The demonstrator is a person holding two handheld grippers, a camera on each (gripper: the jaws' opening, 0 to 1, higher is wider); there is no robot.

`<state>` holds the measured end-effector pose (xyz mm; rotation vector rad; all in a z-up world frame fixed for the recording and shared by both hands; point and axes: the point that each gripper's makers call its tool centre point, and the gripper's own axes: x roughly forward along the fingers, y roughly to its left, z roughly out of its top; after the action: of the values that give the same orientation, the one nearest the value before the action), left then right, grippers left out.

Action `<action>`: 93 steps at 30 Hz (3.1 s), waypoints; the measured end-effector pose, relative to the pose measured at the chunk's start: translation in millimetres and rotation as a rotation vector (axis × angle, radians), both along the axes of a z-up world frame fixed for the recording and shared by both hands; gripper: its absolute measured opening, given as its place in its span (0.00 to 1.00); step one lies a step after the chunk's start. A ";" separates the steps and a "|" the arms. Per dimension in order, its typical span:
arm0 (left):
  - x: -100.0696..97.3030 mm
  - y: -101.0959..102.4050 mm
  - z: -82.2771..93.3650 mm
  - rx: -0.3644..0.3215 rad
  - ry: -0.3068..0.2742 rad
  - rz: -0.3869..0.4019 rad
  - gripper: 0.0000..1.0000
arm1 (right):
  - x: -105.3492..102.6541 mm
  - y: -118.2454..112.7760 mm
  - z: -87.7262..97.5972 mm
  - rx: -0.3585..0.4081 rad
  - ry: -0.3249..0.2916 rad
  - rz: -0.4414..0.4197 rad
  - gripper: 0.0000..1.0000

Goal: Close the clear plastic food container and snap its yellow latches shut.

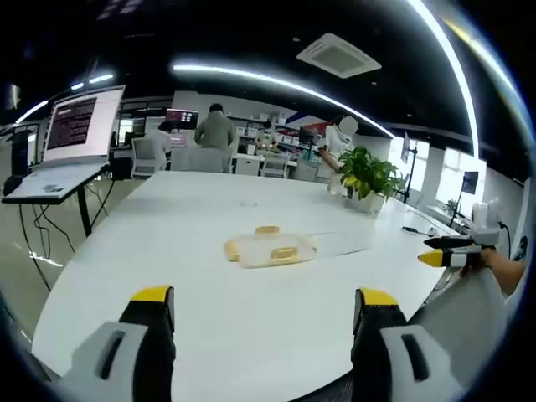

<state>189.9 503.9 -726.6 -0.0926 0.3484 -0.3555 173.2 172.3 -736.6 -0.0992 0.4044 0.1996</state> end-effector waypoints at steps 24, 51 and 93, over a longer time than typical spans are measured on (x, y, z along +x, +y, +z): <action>-1.1 1.5 -4.6 0.018 0.017 -0.004 0.81 | -0.9 -0.7 -1.0 -0.020 0.003 0.003 0.61; 0.2 3.6 -3.1 0.003 0.012 0.003 0.78 | -1.3 -2.0 -3.0 -0.036 0.012 0.001 0.57; 50.8 23.0 12.8 0.411 -0.107 -0.121 0.95 | 29.1 -3.7 26.3 -0.211 -0.087 0.165 0.56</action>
<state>240.7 526.8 -713.8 0.3503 0.3159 -0.4005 202.3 168.7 -710.3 -0.3479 0.3297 0.3141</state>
